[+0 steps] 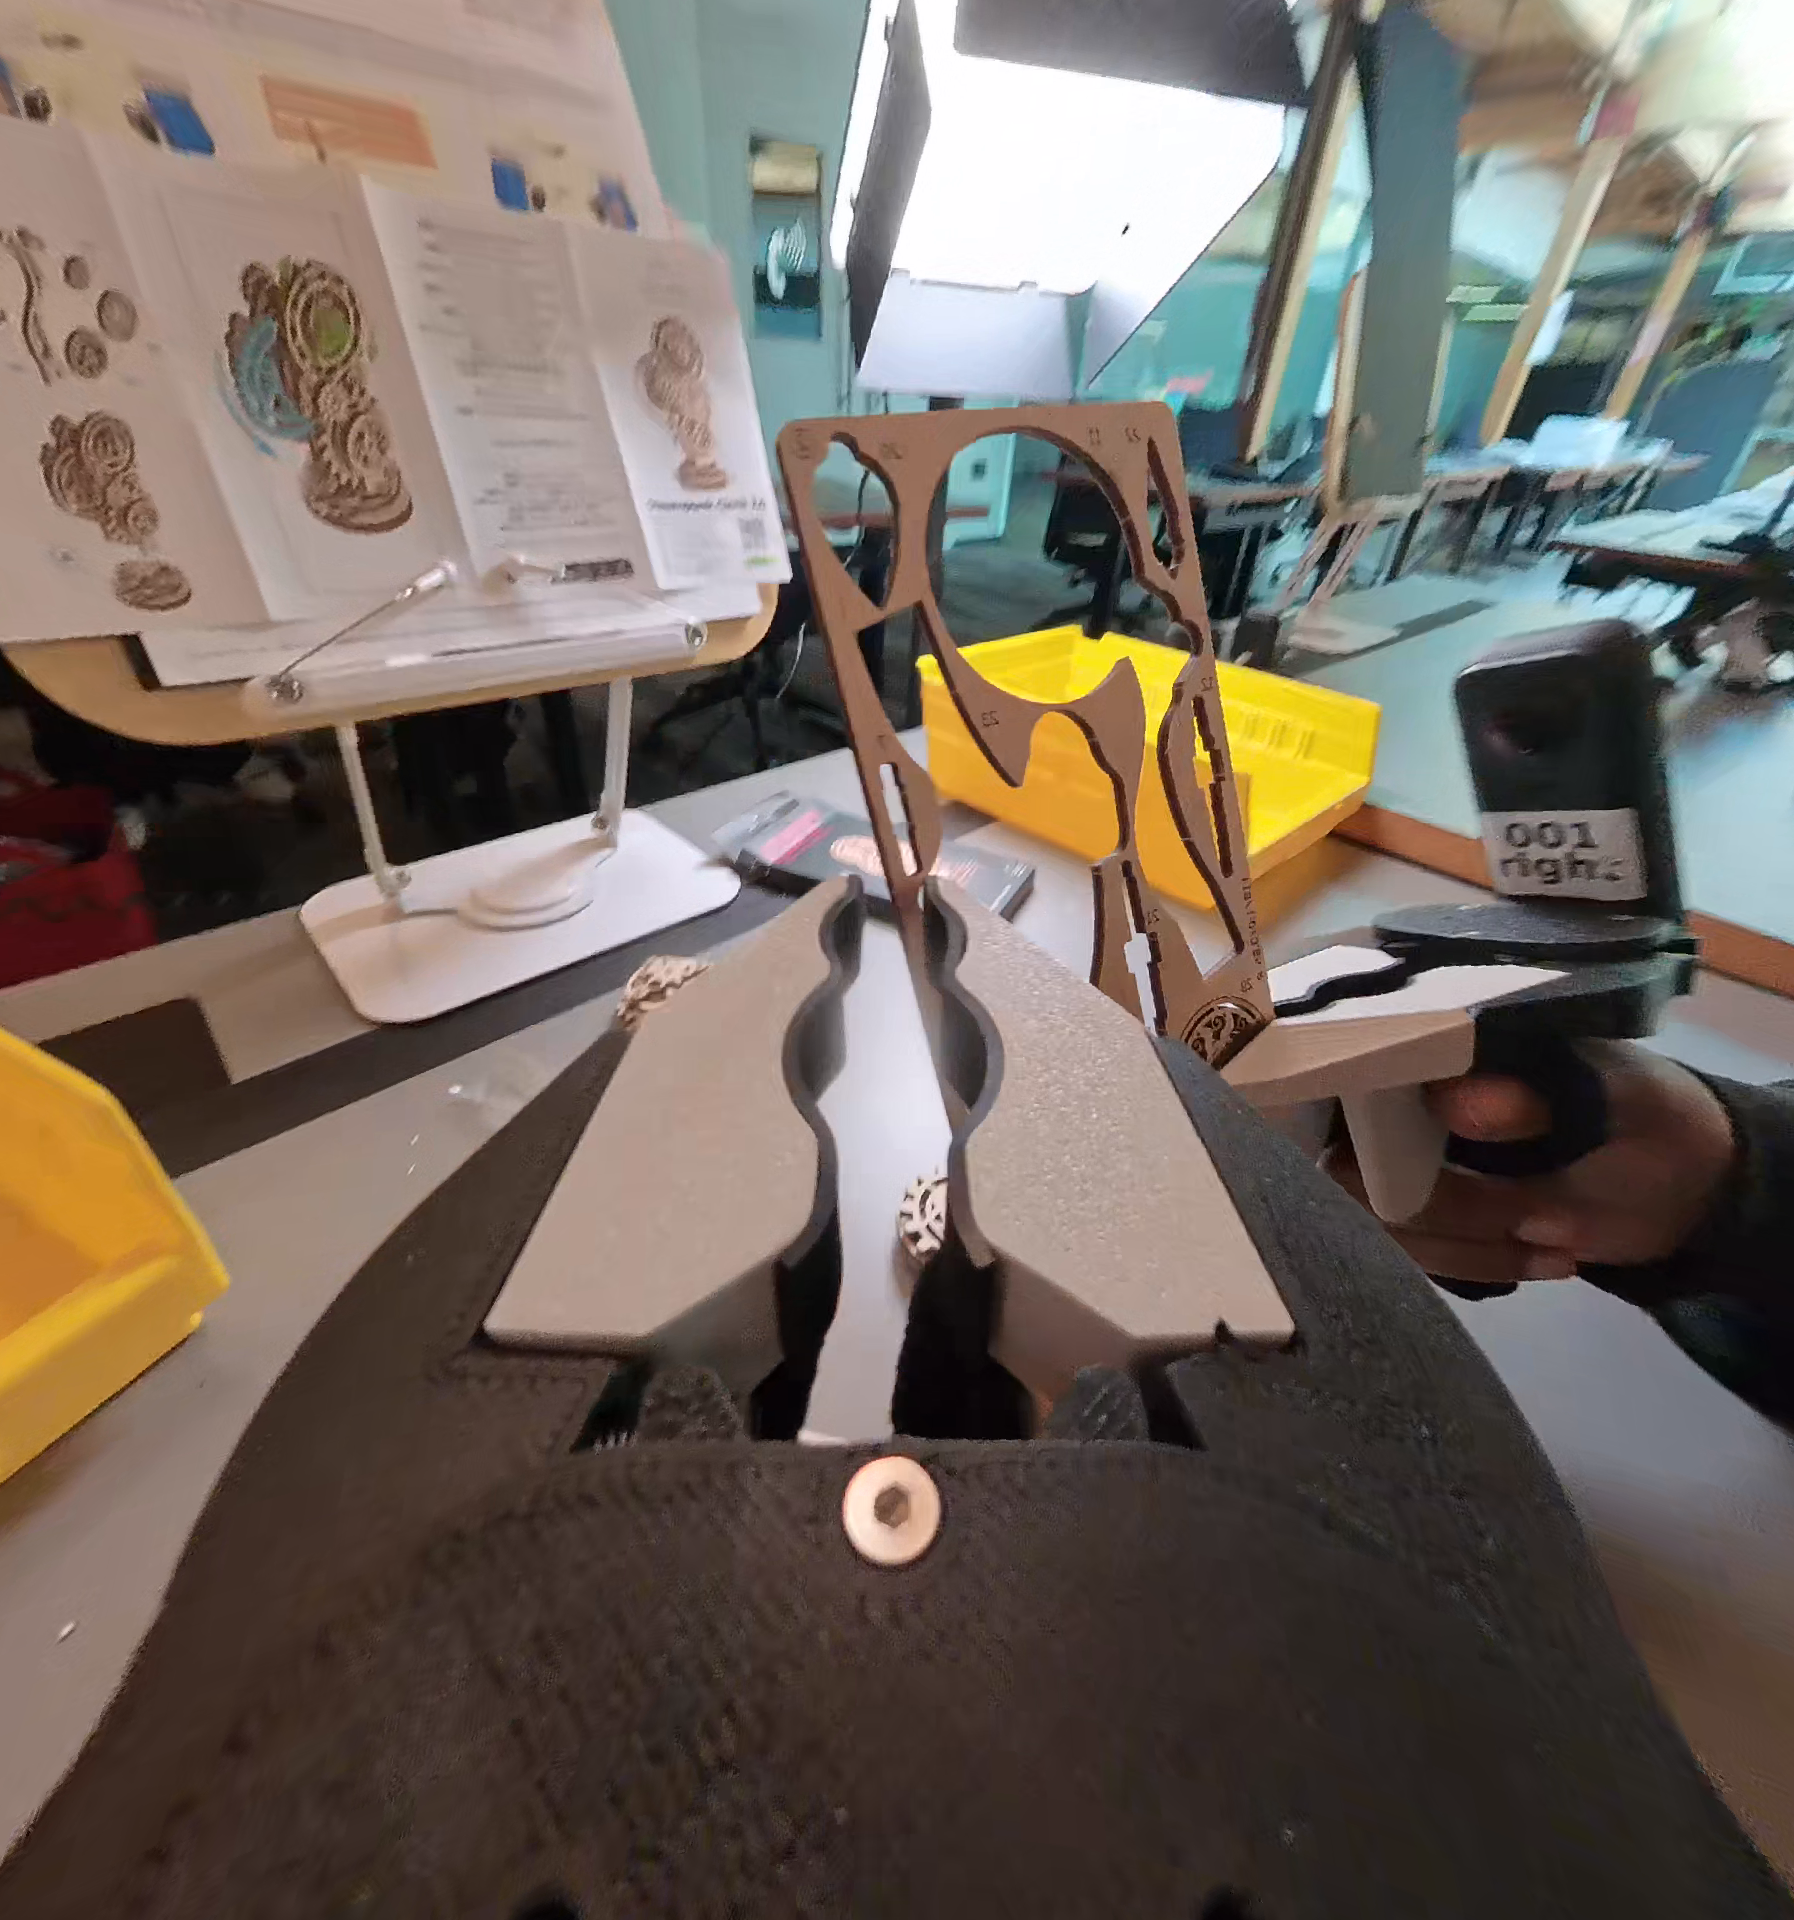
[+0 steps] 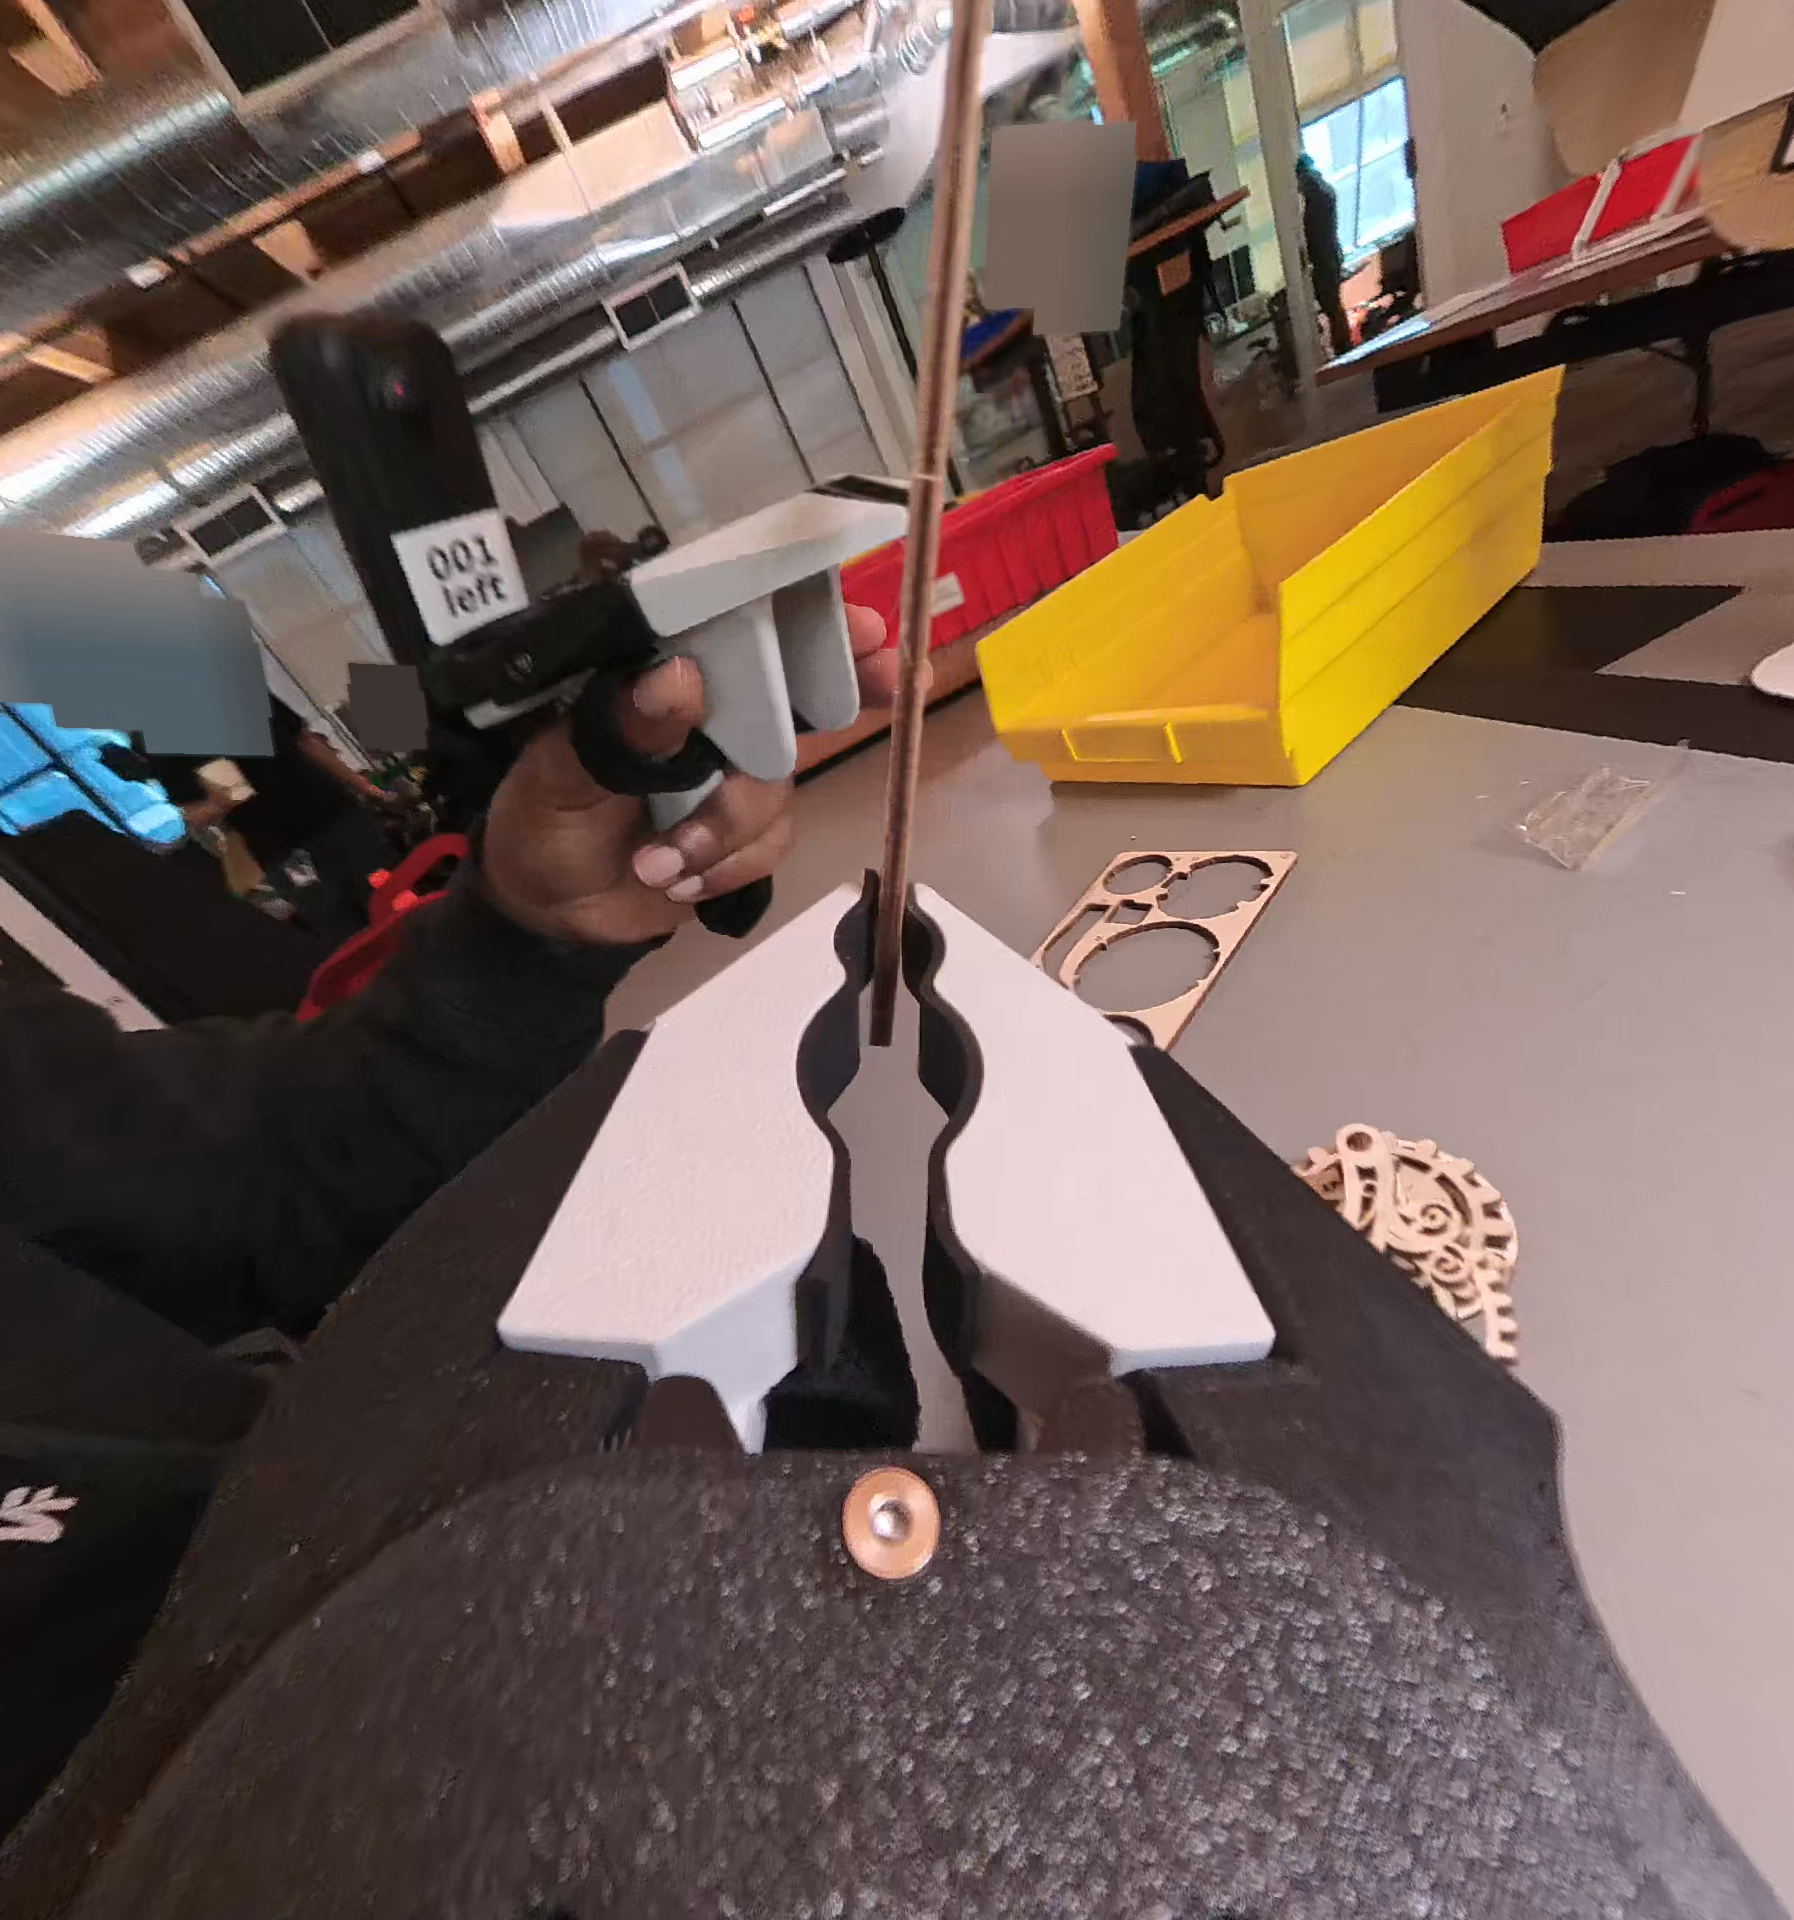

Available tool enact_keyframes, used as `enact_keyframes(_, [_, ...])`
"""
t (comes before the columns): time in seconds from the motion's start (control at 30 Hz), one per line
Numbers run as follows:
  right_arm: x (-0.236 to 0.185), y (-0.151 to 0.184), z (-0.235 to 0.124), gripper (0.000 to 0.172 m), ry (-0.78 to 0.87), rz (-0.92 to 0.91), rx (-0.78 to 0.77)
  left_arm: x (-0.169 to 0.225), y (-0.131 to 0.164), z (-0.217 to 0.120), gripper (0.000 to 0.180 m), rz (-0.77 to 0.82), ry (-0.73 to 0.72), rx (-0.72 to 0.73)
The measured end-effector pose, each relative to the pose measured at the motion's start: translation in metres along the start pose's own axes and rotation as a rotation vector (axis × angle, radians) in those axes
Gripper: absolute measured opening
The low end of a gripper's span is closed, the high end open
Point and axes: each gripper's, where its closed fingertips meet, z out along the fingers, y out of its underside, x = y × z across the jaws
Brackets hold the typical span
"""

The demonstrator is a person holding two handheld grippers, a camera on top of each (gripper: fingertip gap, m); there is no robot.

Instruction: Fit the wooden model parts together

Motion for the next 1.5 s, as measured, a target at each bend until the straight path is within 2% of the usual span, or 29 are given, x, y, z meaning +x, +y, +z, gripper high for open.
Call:
enact_keyframes(0.1, [-0.003,-0.007,-0.014,0.002,-0.091,0.051,0.036,0.01,0.001,-0.003,0.042,-0.063,0.115,0.058])
enact_keyframes(0.2, [-0.003,-0.008,-0.023,0.002,-0.136,0.063,0.032,0.023,0.016,-0.003,0.058,-0.188,0.255,0.048])
enact_keyframes(0.27, [-0.002,-0.005,-0.025,0.002,-0.149,0.065,0.017,0.029,0.024,-0.003,0.051,-0.252,0.323,0.054])
enact_keyframes(0.4, [0.0,0.0,-0.031,0.002,-0.155,0.037,-0.022,0.04,0.032,-0.007,0.019,-0.372,0.471,0.045])
enact_keyframes(0.5, [0.007,0.003,-0.036,0.003,-0.115,-0.017,-0.064,0.035,0.047,-0.001,0.0,-0.323,0.416,0.005])
enact_keyframes(0.53, [0.008,0.003,-0.039,0.002,-0.11,-0.033,-0.068,0.032,0.05,0.001,0.0,-0.296,0.385,0.002])
enact_keyframes(0.77, [0.012,0.005,-0.055,0.002,-0.109,-0.03,-0.052,0.042,0.075,0.008,0.0,-0.262,0.406,-0.085])
enact_keyframes(0.87, [0.011,0.004,-0.056,0.002,-0.132,-0.001,-0.03,0.058,0.081,0.006,0.0,-0.28,0.497,-0.103])
enact_keyframes(1.03, [0.01,-0.006,-0.06,0.001,-0.186,0.093,0.048,0.072,0.081,0.0,0.024,-0.31,0.611,-0.1])
enact_keyframes(1.17, [0.008,-0.009,-0.061,0.002,-0.216,0.144,0.075,0.08,0.082,-0.003,0.033,-0.292,0.647,-0.113])
enact_keyframes(1.23, [0.006,-0.005,-0.059,0.002,-0.223,0.139,0.053,0.085,0.08,-0.005,0.032,-0.285,0.668,-0.1])
enact_keyframes(1.43, [-0.004,0.012,-0.049,0.001,-0.235,0.095,-0.018,0.094,0.075,-0.008,0.005,-0.307,0.701,-0.07])
enact_keyframes(1.5, [-0.003,0.013,-0.049,0.002,-0.23,0.095,-0.015,0.094,0.076,-0.007,0.004,-0.295,0.689,-0.075])
